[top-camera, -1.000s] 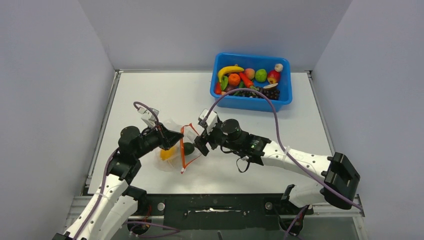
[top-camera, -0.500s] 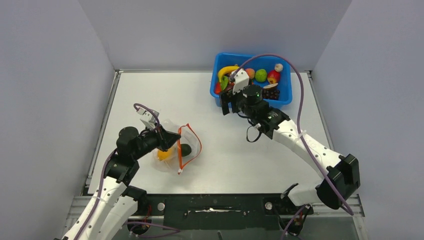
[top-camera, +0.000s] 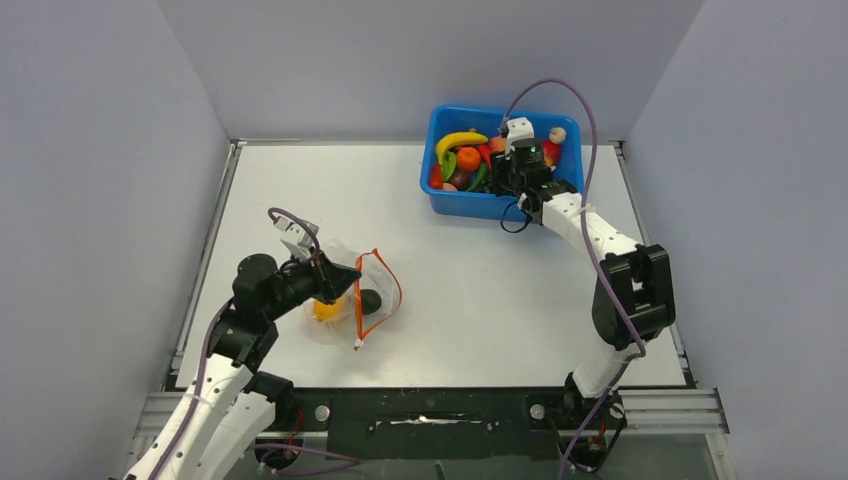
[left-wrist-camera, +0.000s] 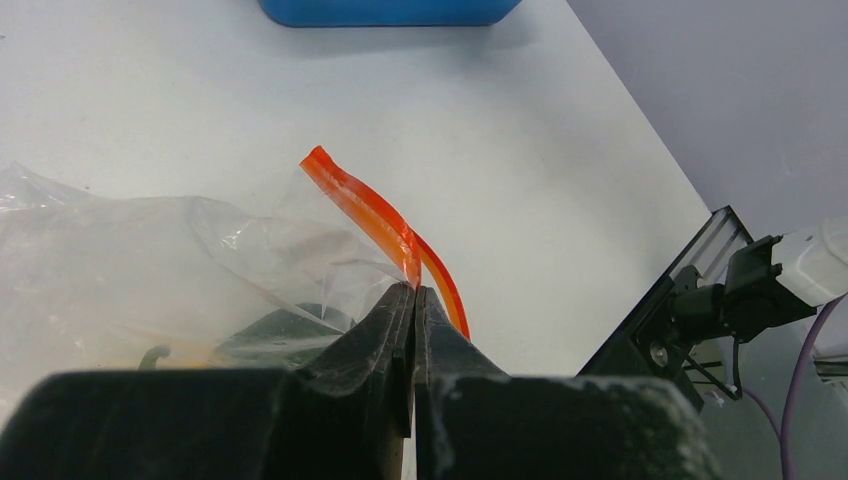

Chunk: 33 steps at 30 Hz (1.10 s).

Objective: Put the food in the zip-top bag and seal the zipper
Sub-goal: Pick up the fake vegetable from the bin.

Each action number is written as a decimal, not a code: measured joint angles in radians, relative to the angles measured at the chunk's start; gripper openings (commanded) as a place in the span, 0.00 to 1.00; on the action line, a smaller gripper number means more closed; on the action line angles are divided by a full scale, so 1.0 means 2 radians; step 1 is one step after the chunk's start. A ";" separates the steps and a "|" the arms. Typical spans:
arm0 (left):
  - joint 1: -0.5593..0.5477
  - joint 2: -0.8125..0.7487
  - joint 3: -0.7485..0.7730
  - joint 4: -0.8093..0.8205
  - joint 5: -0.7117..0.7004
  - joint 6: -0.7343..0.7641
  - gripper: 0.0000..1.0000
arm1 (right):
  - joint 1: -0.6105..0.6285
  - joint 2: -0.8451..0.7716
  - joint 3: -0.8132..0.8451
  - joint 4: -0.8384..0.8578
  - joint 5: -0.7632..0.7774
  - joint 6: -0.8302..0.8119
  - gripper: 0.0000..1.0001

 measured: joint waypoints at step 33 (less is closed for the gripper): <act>0.000 0.006 0.000 -0.001 0.001 0.010 0.00 | -0.103 0.311 0.311 0.044 0.110 -0.204 0.61</act>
